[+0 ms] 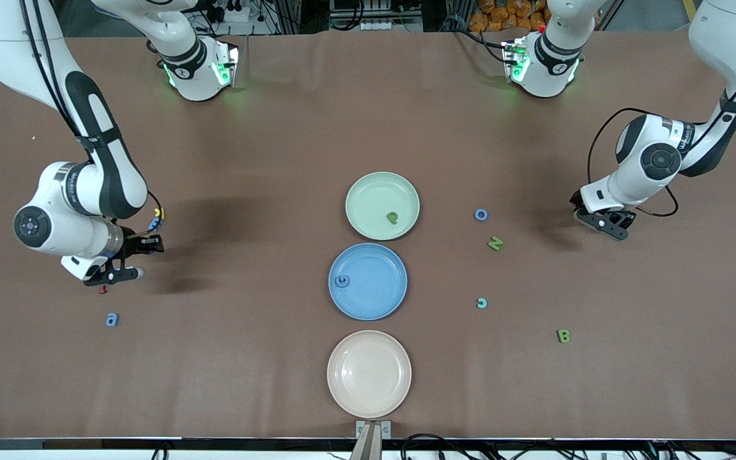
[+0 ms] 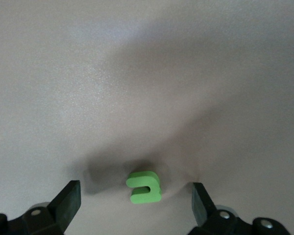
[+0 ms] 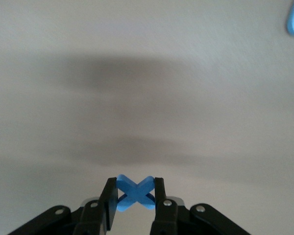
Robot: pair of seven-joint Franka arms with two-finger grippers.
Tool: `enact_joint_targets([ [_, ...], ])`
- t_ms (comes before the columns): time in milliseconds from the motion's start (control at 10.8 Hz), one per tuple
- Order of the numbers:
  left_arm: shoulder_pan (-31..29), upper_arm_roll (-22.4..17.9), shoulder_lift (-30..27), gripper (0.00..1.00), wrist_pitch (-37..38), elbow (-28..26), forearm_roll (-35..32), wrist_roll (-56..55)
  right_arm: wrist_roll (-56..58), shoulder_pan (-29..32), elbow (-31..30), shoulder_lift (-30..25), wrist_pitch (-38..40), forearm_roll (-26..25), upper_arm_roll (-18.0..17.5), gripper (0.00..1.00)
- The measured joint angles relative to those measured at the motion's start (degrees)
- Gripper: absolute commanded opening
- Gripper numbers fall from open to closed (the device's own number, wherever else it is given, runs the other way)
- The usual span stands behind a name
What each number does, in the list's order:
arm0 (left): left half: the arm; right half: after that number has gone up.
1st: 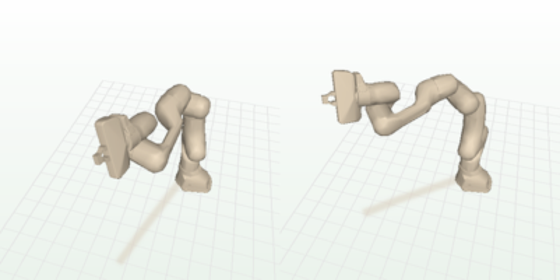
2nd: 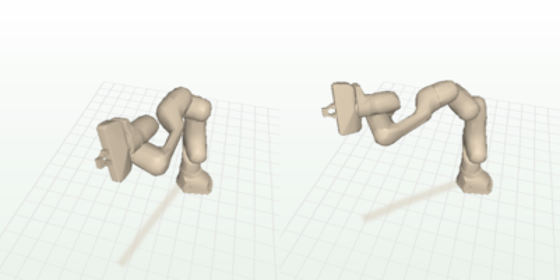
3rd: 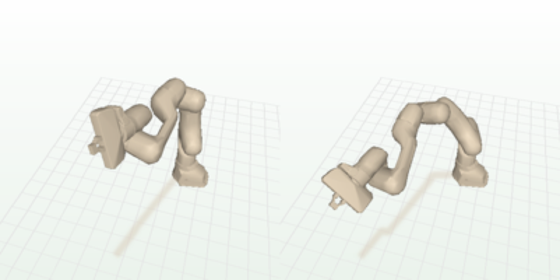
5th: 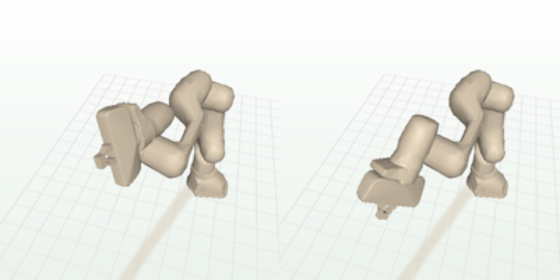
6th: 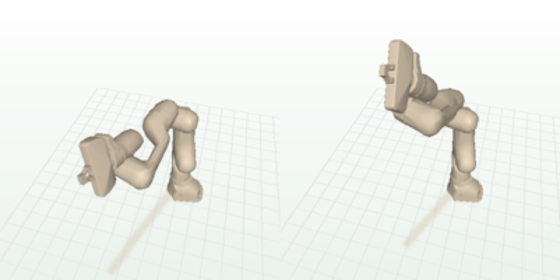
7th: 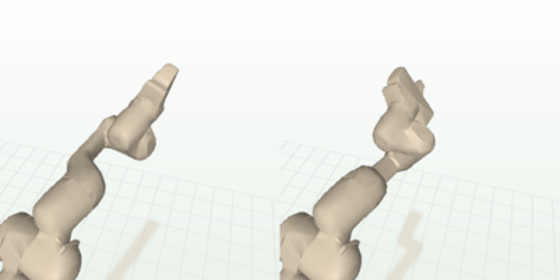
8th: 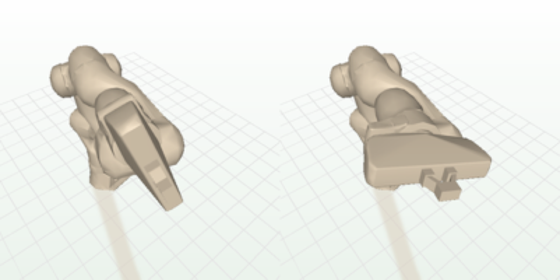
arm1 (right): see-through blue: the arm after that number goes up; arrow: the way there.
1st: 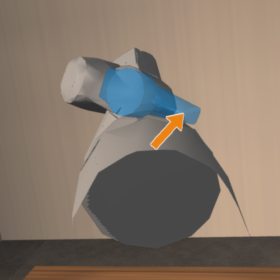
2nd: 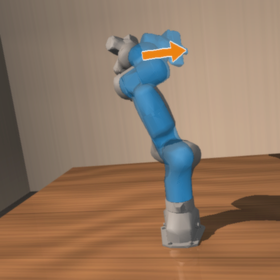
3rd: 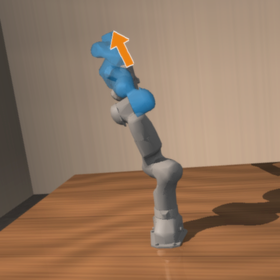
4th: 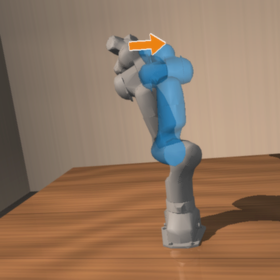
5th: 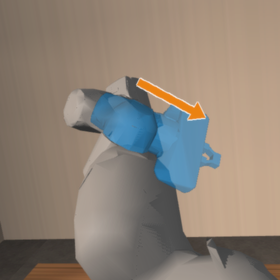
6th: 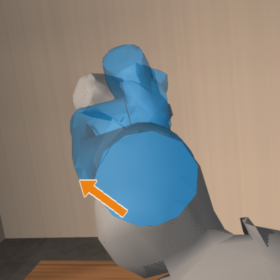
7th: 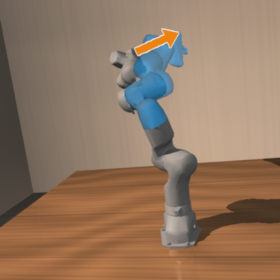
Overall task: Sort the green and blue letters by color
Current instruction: 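Grasp blue x with the right gripper while the left gripper grasps u, then place x on the blue plate while the left gripper lifts green u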
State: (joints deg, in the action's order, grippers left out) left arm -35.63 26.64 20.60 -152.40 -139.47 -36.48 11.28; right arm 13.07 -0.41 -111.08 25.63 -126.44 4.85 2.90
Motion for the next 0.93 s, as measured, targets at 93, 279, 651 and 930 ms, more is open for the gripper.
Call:
enact_joint_targets([
  [93, -0.2, 0.0, 0.2, 1.00, -0.2, 0.0, 0.0, 0.1, -4.2, -0.4, 2.8, 0.0, 1.7, 0.1, -2.5, 0.00],
  [279, -0.6, 0.0, 0.5, 0.64, -0.4, 0.0, 0.0, 0.4, -16.2, -2.4, 4.6, 0.0, 2.0, 0.4, -7.1, 0.00],
  [651, -1.0, 0.0, 0.5, 0.00, -0.7, 0.2, 0.0, 0.4, -46.1, -9.3, 11.5, 2.7, 1.7, 0.5, -15.1, 0.00],
  [930, -1.4, 0.1, 0.3, 0.00, -0.9, 0.5, 0.0, -0.5, -61.0, -14.1, 20.1, 9.2, 1.5, 0.5, -16.0, 0.00],
])
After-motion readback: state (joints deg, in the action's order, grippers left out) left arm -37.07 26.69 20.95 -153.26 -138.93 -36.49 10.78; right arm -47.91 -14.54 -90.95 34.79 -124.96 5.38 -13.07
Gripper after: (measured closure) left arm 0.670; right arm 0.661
